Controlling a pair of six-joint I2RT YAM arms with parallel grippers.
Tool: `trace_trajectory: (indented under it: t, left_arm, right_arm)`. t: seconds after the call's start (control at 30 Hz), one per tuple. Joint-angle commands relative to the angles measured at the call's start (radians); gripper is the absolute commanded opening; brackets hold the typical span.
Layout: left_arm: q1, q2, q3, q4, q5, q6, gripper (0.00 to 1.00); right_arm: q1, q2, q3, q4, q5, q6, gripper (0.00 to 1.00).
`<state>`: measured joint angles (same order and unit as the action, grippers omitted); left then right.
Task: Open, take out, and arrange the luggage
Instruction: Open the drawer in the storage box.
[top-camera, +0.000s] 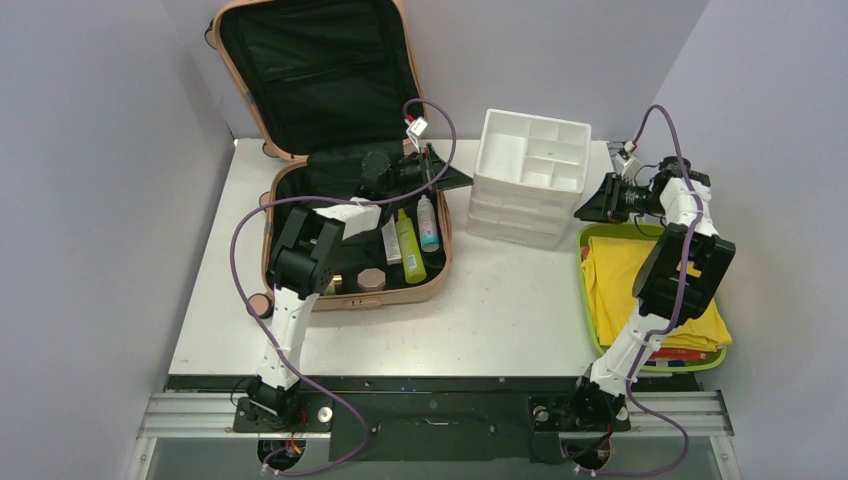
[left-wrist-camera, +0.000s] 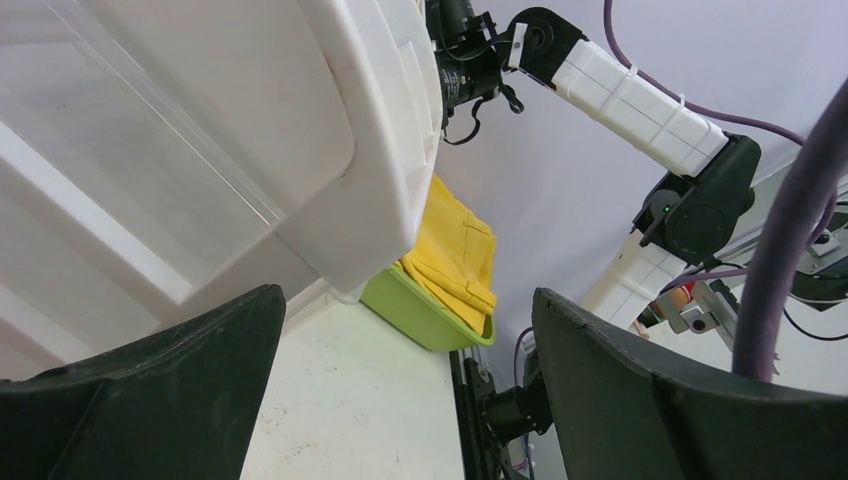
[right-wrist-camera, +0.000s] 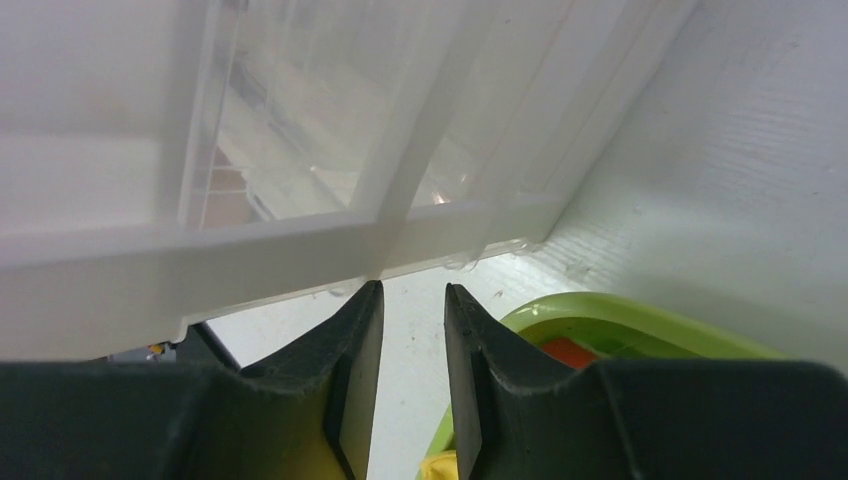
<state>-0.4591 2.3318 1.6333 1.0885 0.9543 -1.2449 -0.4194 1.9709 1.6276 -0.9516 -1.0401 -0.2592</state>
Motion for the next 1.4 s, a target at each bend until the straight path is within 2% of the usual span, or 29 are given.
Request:
trace_trajectory:
  t: [0.0, 0.1, 0.13, 0.23, 0.27, 0.33, 0.67, 0.73, 0.93, 1.07, 1.23, 1.37]
  left_arm:
    - [-0.003, -0.063, 0.011, 0.048, 0.023, 0.001, 0.92]
    - [-0.005, -0.059, 0.01, 0.066, 0.023, -0.018, 0.92]
    - [-0.006, -0.061, 0.003, 0.07, 0.024, -0.021, 0.92]
    - [-0.006, -0.072, -0.018, 0.081, 0.024, -0.021, 0.92]
    - [-0.006, -0.077, -0.028, 0.082, 0.027, -0.021, 0.92]
    - [-0.007, -0.084, -0.046, 0.09, 0.028, -0.021, 0.91]
    - [-0.011, -0.076, -0.061, 0.143, 0.034, -0.053, 0.91]
    - [-0.014, -0.071, -0.06, 0.158, 0.037, -0.064, 0.91]
    - [-0.018, -0.077, -0.073, 0.189, 0.051, -0.084, 0.91]
    - [-0.018, -0.097, -0.103, 0.202, 0.054, -0.086, 0.91]
    - [-0.018, -0.118, -0.136, 0.212, 0.061, -0.082, 0.9]
    - [-0.006, -0.139, -0.146, 0.223, 0.063, -0.077, 0.9]
  right_arm:
    - [-0.002, -0.082, 0.0, -0.083, -0.095, -0.101, 0.25]
    - [0.001, -0.102, -0.022, -0.001, -0.107, -0.04, 0.24]
    - [0.001, -0.117, -0.043, 0.039, -0.098, 0.026, 0.24]
    - [0.0, -0.161, -0.116, 0.295, -0.059, 0.199, 0.23]
    - [-0.001, -0.181, -0.151, 0.34, -0.051, 0.28, 0.23]
    - [0.001, -0.192, -0.168, 0.402, -0.057, 0.332, 0.22]
    - [0.015, -0.184, -0.148, 0.282, -0.08, 0.241, 0.22]
    - [0.025, -0.171, -0.122, 0.203, -0.085, 0.173, 0.22]
    - [0.039, -0.116, -0.02, -0.174, -0.116, -0.127, 0.22]
    - [0.035, -0.099, 0.015, -0.319, -0.118, -0.275, 0.2]
    - [0.027, -0.106, 0.011, -0.328, -0.098, -0.296, 0.19]
    - [0.024, -0.122, -0.012, -0.23, -0.088, -0.203, 0.19]
